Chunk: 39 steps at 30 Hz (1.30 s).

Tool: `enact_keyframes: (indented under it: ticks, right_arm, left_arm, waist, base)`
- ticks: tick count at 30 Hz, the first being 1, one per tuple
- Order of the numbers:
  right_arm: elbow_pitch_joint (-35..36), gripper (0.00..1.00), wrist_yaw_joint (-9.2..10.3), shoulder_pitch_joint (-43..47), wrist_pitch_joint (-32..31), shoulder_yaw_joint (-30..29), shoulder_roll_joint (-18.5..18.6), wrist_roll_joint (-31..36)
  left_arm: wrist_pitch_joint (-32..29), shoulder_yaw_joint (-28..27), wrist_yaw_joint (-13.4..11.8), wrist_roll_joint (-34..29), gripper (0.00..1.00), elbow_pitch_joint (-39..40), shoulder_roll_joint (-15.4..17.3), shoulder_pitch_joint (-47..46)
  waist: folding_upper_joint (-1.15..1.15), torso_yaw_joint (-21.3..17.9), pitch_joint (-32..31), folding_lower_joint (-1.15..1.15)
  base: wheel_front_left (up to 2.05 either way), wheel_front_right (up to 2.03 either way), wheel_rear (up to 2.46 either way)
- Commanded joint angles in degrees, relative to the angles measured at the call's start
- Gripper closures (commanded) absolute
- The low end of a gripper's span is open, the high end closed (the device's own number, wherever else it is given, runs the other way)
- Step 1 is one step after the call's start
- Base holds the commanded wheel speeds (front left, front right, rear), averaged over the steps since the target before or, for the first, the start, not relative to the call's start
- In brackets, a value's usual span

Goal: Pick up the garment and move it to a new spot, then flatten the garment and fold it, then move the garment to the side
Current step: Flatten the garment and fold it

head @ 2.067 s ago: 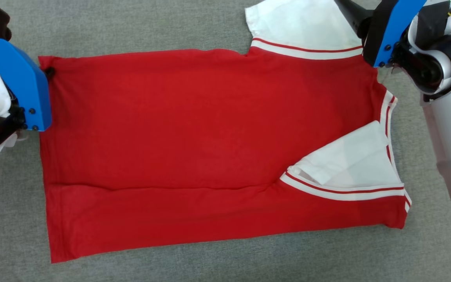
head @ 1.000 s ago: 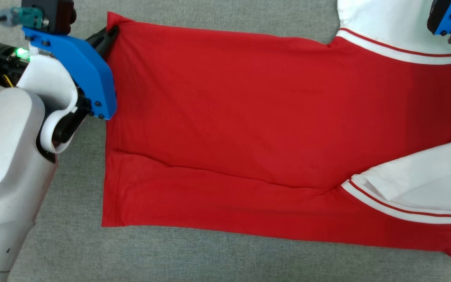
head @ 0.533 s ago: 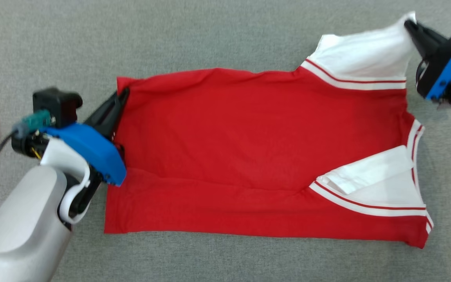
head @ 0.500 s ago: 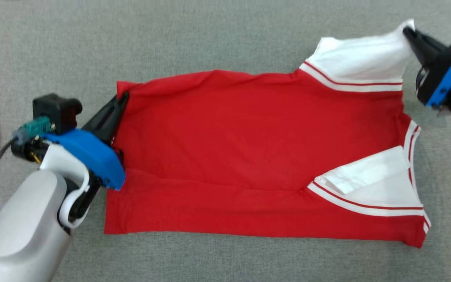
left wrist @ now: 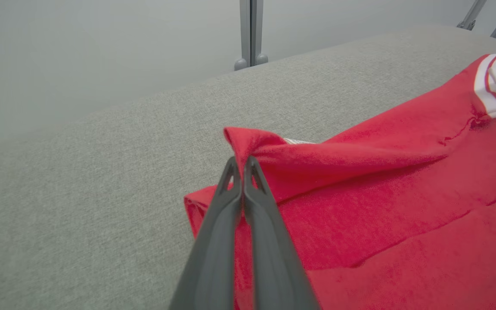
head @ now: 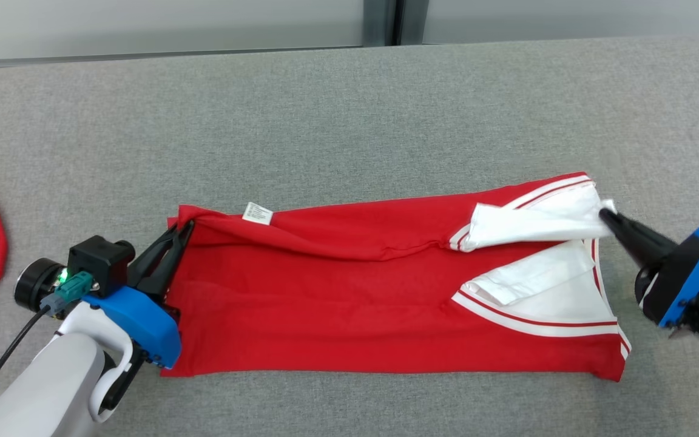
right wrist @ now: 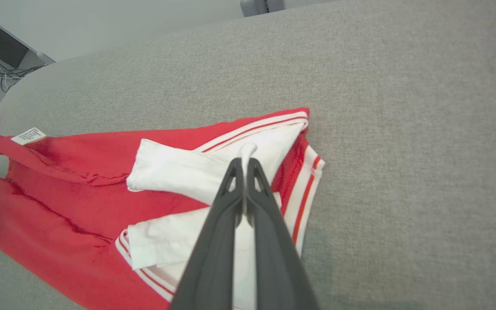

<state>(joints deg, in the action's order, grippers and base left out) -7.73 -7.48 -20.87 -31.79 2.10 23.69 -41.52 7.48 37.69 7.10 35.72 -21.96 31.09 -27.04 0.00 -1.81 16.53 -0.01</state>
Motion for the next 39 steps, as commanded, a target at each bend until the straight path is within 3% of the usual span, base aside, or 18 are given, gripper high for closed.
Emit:
enact_keyframes:
  ticks: [1,9,11,12,13,19,26,31,39]
  right_arm:
    - [1.85,1.00,-0.03,2.43,-0.57,-0.72,-0.92,0.12]
    - [8.99,1.00,-0.03,11.20,-4.49,-3.50,-5.44,1.30]
    - [10.34,1.00,-0.03,12.73,-5.80,-4.13,-6.33,1.46]
    - [11.00,0.37,-0.03,13.23,-6.17,-4.43,-6.60,1.79]
    - [11.59,0.00,-0.03,13.79,-6.32,-4.83,-6.93,2.07]
    - [14.82,0.00,-0.03,16.60,-6.02,-6.12,-7.81,5.09]
    - [14.87,0.00,-0.03,17.80,-0.48,-11.02,-11.51,10.95]
    - [10.48,0.00,-0.03,15.60,3.10,-14.54,-15.20,17.06]
    - [-2.49,0.00,-0.03,10.48,4.86,-16.15,-18.91,25.21]
  left_arm:
    - [1.02,0.18,0.01,-1.03,1.00,-0.80,0.59,0.18]
    - [3.74,0.89,-1.17,-3.13,0.98,-5.82,0.70,0.04]
    - [3.90,0.59,-1.43,-2.23,0.08,-7.11,-0.11,0.62]
    - [4.05,0.28,-1.74,-1.78,0.00,-7.65,-0.44,0.73]
    - [4.24,-0.07,-2.04,-1.21,0.00,-8.06,-0.83,0.94]
    - [6.53,-3.75,-4.33,2.51,0.00,-8.26,-3.99,2.72]
    - [7.71,-10.13,-7.79,5.36,0.00,-3.98,-8.31,6.26]
    - [7.74,-14.13,-9.49,4.10,0.00,0.02,-10.13,8.97]
    - [7.76,-15.12,-8.70,2.47,0.00,1.02,-10.54,10.40]
  waist:
    - [0.00,-0.37,-0.13,0.01]
    - [0.00,-1.32,-0.27,0.01]
    - [0.00,-1.35,-0.45,0.01]
    - [0.00,-1.33,-0.57,0.01]
    - [0.00,-1.25,-0.78,0.01]
    - [0.00,-0.37,-2.59,0.01]
    - [0.00,1.30,-5.88,0.01]
    - [0.00,2.26,-7.01,0.01]
    - [0.00,3.74,-6.64,0.01]
  base:
    - [0.00,0.00,0.00]
    - [0.00,0.00,0.00]
    - [0.00,0.00,0.00]
    - [0.00,0.00,0.00]
    - [0.00,0.00,0.00]
    - [0.00,0.00,0.00]
    - [0.00,0.00,0.00]
    - [0.00,0.00,0.00]
    - [0.00,0.00,0.00]
